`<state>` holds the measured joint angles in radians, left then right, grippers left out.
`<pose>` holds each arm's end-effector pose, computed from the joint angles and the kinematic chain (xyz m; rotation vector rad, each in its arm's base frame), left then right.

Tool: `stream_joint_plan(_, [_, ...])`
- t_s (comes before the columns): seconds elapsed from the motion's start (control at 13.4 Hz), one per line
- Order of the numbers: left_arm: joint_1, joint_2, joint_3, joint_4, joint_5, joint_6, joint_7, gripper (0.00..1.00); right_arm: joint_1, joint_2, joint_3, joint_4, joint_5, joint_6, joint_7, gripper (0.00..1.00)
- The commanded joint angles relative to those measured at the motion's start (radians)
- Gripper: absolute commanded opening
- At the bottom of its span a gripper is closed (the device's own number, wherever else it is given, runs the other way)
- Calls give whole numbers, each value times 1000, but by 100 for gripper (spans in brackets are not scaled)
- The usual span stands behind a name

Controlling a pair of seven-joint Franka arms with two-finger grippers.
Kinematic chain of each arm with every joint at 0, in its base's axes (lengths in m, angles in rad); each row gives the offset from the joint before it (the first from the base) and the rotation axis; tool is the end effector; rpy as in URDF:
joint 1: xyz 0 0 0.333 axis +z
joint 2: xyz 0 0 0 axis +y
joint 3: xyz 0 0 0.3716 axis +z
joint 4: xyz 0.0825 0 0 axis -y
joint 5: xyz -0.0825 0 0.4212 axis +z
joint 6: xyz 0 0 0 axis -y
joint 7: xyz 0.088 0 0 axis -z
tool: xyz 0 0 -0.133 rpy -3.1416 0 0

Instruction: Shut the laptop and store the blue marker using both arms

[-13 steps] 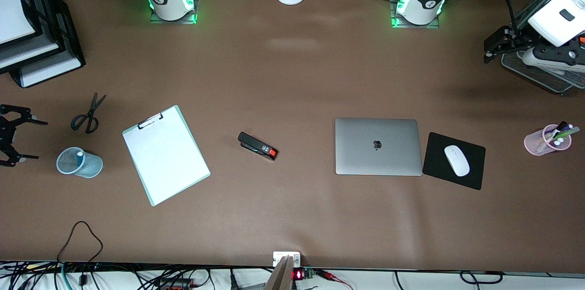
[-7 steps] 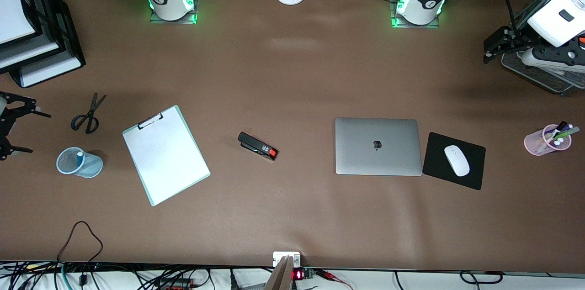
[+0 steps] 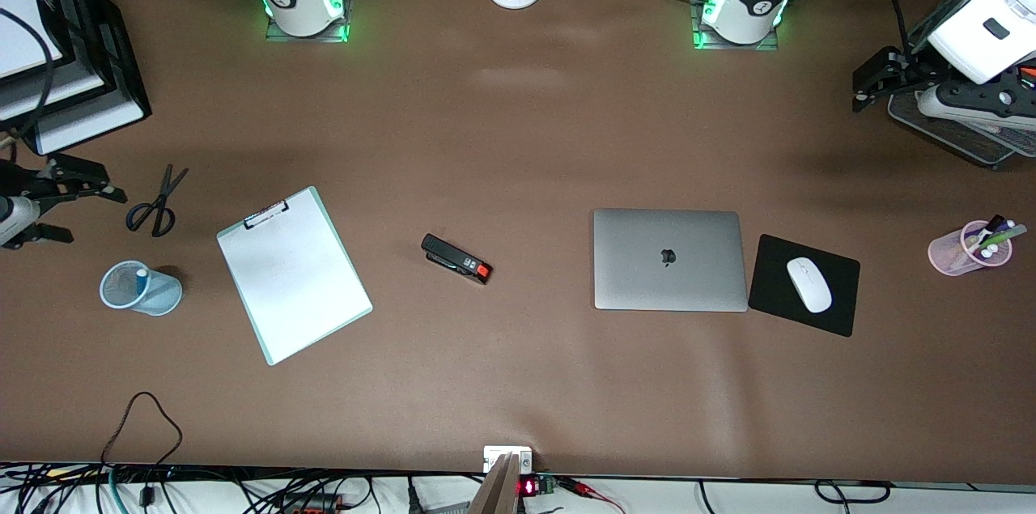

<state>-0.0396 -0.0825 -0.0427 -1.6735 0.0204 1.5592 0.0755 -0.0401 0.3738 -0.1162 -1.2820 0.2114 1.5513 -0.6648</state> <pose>0.5564 -0.0442 0.6484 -3.1075 0.2455 0.0496 0.7103 -0.0679 0.5570 -2.8515 -0.7397 0.0391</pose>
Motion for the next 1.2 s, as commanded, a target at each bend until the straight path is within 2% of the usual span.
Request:
stream_joint_plan(0.0, [-3, -11, 3, -14, -22, 7, 17, 100, 48, -68, -7, -77, -59, -14, 256, 100])
stream_joint_plan(0.22, [-3, -11, 3, -14, -22, 7, 15, 100, 91, -107, -7, -91, -121, -54, 495, 100])
stream_joint_plan(0.37, [-3, -10, 3, -14, -22, 9, 15, 100, 115, -131, -10, -88, -185, -94, 582, 100])
stream_joint_plan(0.52, [-2, -10, 3, -15, -22, 9, 15, 100, 152, -151, -69, -82, -228, -108, 570, 100])
stream_joint_plan(0.6, [-2, -10, 3, -15, -22, 9, 15, 100, 164, -161, -118, -82, -221, -97, 573, 100])
stream_joint_plan(0.67, [-2, -11, 3, -15, -22, 9, 15, 100, 166, -162, -134, -82, -219, -85, 574, 100])
stream_joint_plan(1.12, [-2, -11, 1, -15, -22, 9, 15, 100, 177, -216, -126, -123, -216, -83, 639, 100])
